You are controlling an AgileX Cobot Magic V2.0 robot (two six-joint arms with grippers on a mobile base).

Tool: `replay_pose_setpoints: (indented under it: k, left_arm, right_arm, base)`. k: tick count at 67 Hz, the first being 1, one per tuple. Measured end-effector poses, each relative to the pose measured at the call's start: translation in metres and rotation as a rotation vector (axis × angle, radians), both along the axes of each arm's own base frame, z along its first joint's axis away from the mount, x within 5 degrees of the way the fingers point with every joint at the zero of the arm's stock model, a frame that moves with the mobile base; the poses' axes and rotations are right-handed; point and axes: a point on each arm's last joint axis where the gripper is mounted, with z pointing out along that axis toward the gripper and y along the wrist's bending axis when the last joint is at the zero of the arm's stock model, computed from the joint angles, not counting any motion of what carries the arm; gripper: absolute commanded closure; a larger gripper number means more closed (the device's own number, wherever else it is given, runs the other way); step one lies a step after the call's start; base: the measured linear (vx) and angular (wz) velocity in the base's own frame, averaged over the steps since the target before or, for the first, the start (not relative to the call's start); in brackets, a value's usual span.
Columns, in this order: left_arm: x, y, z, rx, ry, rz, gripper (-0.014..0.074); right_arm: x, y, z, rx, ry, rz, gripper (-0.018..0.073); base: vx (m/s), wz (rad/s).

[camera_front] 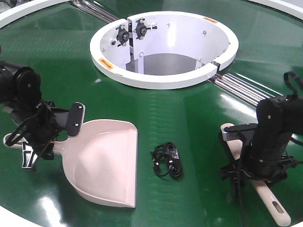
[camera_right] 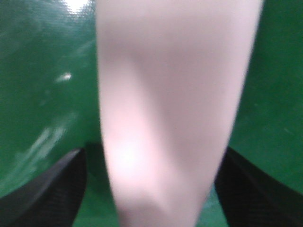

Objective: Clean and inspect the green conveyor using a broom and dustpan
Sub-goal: 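Lower the right gripper onto the pink brush handle and grasp it, then sweep the black cable with the brush into the held dustpan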

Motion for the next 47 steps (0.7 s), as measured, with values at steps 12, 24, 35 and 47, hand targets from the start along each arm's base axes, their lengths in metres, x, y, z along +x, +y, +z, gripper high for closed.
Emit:
replay_pose_setpoints:
  k: [12,24,35,47]
  left_arm:
    - [0.000,0.000,0.000,0.000,0.000,0.000,0.0604]
    - [0.000,0.000,0.000,0.000,0.000,0.000,0.0604]
    - [0.000,0.000,0.000,0.000,0.000,0.000,0.0604]
    - [0.000,0.000,0.000,0.000,0.000,0.000,0.0604]
  right_arm:
    - [0.003,0.001,-0.004,0.002,-0.011,-0.005,0.0478]
    - [0.004,0.001,0.005,0.014,-0.069,-0.008,0.0570]
    - [0.001,0.000,0.026,0.033,-0.162,-0.007,0.0568]
    - [-0.006,0.001,0.051,0.074,-0.238,-0.025,0.0568]
  base:
    - [0.00,0.00]
    - [0.00,0.00]
    - [0.00,0.00]
    - [0.00,0.00]
